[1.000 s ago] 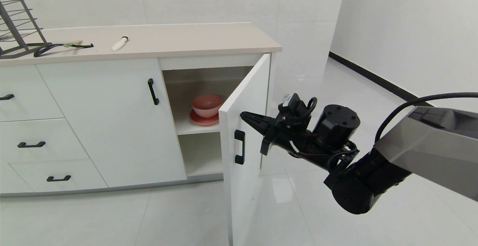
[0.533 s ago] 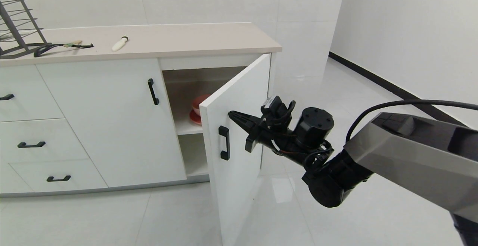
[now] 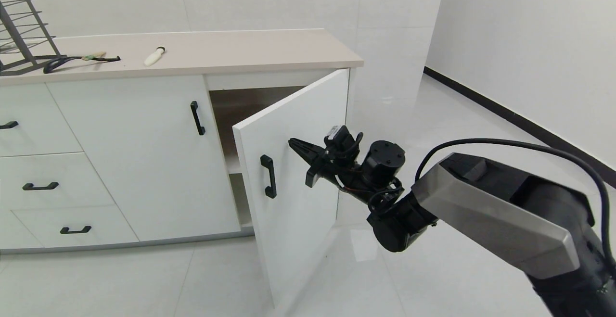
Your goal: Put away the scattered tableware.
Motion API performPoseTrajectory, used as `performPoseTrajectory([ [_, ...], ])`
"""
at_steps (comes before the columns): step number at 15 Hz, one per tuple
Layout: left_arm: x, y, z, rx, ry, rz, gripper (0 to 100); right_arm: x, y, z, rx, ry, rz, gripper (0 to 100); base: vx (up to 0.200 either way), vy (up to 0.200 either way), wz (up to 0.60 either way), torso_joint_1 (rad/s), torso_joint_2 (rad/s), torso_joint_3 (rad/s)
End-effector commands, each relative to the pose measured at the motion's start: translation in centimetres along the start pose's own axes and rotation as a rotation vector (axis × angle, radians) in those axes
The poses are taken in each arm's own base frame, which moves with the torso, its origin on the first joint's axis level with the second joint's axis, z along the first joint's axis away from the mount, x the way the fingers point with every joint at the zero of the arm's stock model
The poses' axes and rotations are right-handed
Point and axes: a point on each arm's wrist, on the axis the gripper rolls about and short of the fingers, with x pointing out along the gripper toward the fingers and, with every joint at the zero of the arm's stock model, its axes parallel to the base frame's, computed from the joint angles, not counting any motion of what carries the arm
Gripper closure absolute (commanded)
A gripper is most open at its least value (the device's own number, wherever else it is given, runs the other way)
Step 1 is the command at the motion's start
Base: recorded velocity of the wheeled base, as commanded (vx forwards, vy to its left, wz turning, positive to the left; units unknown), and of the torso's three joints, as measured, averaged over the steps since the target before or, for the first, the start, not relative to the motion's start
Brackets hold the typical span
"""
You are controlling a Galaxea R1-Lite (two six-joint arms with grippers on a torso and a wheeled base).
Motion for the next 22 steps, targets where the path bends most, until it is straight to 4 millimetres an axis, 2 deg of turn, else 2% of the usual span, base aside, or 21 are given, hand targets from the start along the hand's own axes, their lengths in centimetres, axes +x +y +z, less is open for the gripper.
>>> performPoseTrajectory([
  [1, 0.0, 0.0, 0.0, 0.0, 0.0, 0.0, 0, 0.5, -0.4, -0.7, 0.0, -0.017, -0.007, 100, 0.0, 0.0, 0.0, 0.0, 0.0, 0.0],
  [4, 0.0, 0.0, 0.0, 0.0, 0.002, 0.0, 0, 0.2, -1.6, -0.4, 0.002, -0.024, -0.03, 100, 0.0, 0.0, 0.0, 0.0, 0.0, 0.0],
  [5, 0.0, 0.0, 0.0, 0.0, 0.0, 0.0, 0, -0.4, -3.2, 0.7, -0.009, -0.04, -0.058, 100, 0.0, 0.0, 0.0, 0.0, 0.0, 0.0],
  [6, 0.0, 0.0, 0.0, 0.0, 0.0, 0.0, 0, -0.8, -3.9, 1.5, -0.017, -0.046, -0.072, 100, 0.0, 0.0, 0.0, 0.0, 0.0, 0.0],
  [7, 0.0, 0.0, 0.0, 0.0, 0.0, 0.0, 0, -2.0, -4.8, 4.2, -0.035, -0.068, -0.093, 100, 0.0, 0.0, 0.0, 0.0, 0.0, 0.0],
  [9, 0.0, 0.0, 0.0, 0.0, 0.0, 0.0, 0, -4.9, -4.5, 9.6, -0.052, -0.09, -0.095, 100, 0.0, 0.0, 0.0, 0.0, 0.0, 0.0],
  [11, 0.0, 0.0, 0.0, 0.0, 0.0, 0.0, 0, -9.1, -2.7, 14.7, -0.052, -0.085, -0.086, 100, 0.0, 0.0, 0.0, 0.0, 0.0, 0.0],
  [12, 0.0, 0.0, 0.0, 0.001, 0.002, 0.0, 0, -11.7, -1.4, 16.5, -0.046, -0.064, -0.083, 100, 0.0, 0.0, 0.0, 0.0, 0.0, 0.0],
  [13, 0.0, 0.0, 0.0, 0.003, 0.0, -0.001, 0, -13.9, -0.2, 17.6, -0.04, -0.046, -0.08, 100, 0.0, 0.0, 0.0, 0.0, 0.0, 0.0],
  [15, 0.0, 0.0, 0.0, 0.006, 0.002, -0.003, 0, -21.3, 3.3, 20.1, -0.034, -0.003, -0.09, 100, 0.0, 0.0, 0.0, 0.0, 0.0, 0.0],
  [16, 0.0, 0.0, 0.0, 0.006, 0.002, -0.003, 0, -23.9, 3.8, 21.2, -0.052, -0.015, -0.13, 100, 0.0, 0.0, 0.0, 0.0, 0.0, 0.0],
  [18, 0.0, 0.0, 0.0, 0.007, 0.003, -0.003, 0, -28.1, 4.2, 23.2, -0.114, -0.033, -0.253, 100, 0.0, 0.0, 0.0, 0.0, 0.0, 0.0],
  [20, 0.0, 0.0, 0.0, 0.006, 0.002, -0.004, 0, -31.2, 4.9, 24.1, -0.16, -0.011, -0.365, 100, 0.0, 0.0, 0.0, 0.0, 0.0, 0.0],
  [22, 0.0, 0.0, 0.0, 0.006, 0.002, -0.003, 0, -33.3, 6.3, 24.9, -0.204, -0.033, -0.423, 100, 0.0, 0.0, 0.0, 0.0, 0.0, 0.0],
])
